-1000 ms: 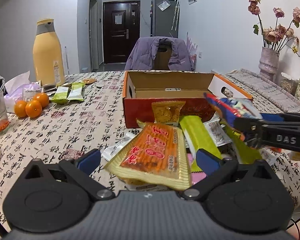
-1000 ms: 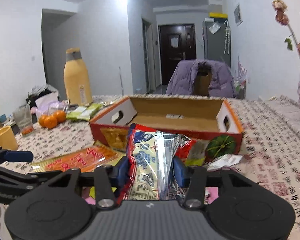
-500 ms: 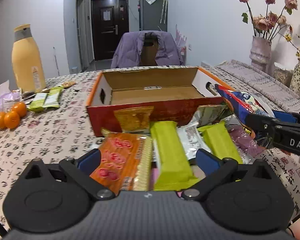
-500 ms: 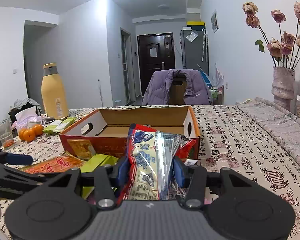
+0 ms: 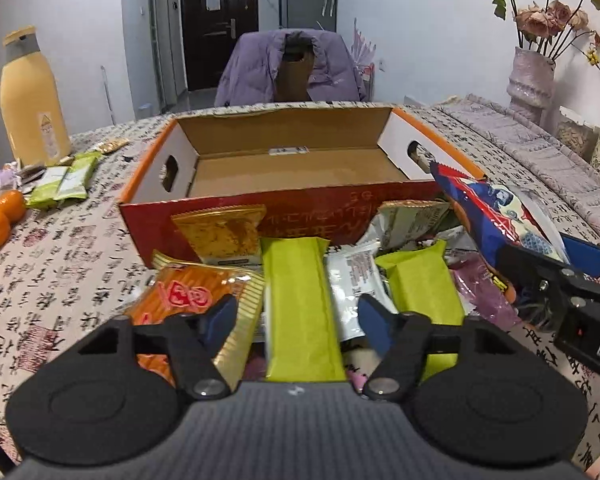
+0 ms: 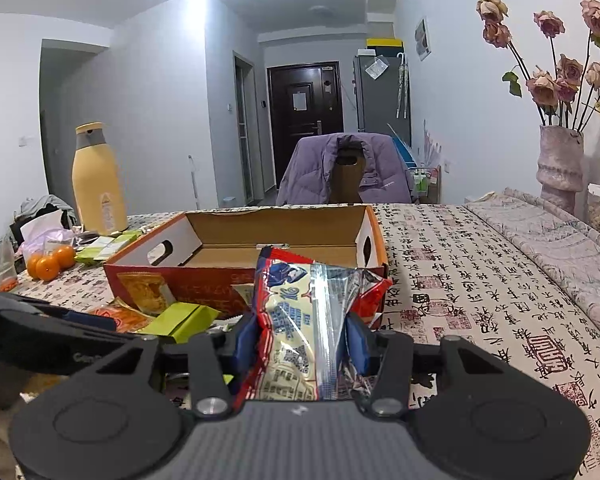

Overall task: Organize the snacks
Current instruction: 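Lift the silver bag with the right gripper while the left gripper grasps a green bar, then lower both held snacks into the cardboard box and open both grippers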

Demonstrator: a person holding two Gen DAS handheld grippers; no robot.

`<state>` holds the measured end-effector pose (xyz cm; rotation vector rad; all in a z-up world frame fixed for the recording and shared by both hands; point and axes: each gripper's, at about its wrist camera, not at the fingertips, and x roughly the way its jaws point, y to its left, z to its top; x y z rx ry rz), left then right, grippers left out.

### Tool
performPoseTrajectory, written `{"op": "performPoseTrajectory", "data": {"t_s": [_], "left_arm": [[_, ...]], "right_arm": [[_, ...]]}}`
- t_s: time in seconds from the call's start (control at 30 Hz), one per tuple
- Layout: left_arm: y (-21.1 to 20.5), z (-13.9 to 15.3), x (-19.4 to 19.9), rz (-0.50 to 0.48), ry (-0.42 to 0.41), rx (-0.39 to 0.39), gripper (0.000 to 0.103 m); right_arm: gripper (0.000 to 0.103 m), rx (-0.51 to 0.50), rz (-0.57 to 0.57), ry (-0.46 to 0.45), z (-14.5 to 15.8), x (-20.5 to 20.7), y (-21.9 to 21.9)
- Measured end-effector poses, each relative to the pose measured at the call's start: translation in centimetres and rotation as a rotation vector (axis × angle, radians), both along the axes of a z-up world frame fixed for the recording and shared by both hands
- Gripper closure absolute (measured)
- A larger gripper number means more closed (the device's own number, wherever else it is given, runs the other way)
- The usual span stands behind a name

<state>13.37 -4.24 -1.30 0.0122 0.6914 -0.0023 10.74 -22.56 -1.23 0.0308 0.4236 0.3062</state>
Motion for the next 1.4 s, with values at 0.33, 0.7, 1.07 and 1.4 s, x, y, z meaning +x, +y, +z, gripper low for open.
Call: {"op": "performPoseTrajectory", "data": {"t_s": [0.33,0.7,1.07,1.4], "left_arm": [[0.1,-1.2,1.3,0.019,0.064,-0.051,0.063],[-0.5,-0.8,0.2,0.005,0.031,-0.025,0.067],[-0.3,1.8,-1.2,-0.011,-0.062,-0.022,0.067],[0.1,6.4,0.7,-0.008,-0.16,-0.037,0.067]], "right_arm": [[0.056,-0.01,-0.007,-0.01,-0.2,0.4,0.0],[0.056,0.0,-0.004,-0.004,-0.5,0.5,-0.1],[0.056,0.004,-0.011,-0.03,0.3,0.4,-0.3],[0.056,-0.023,0.008,-0.107,3.6,3.2,1.3]]}}
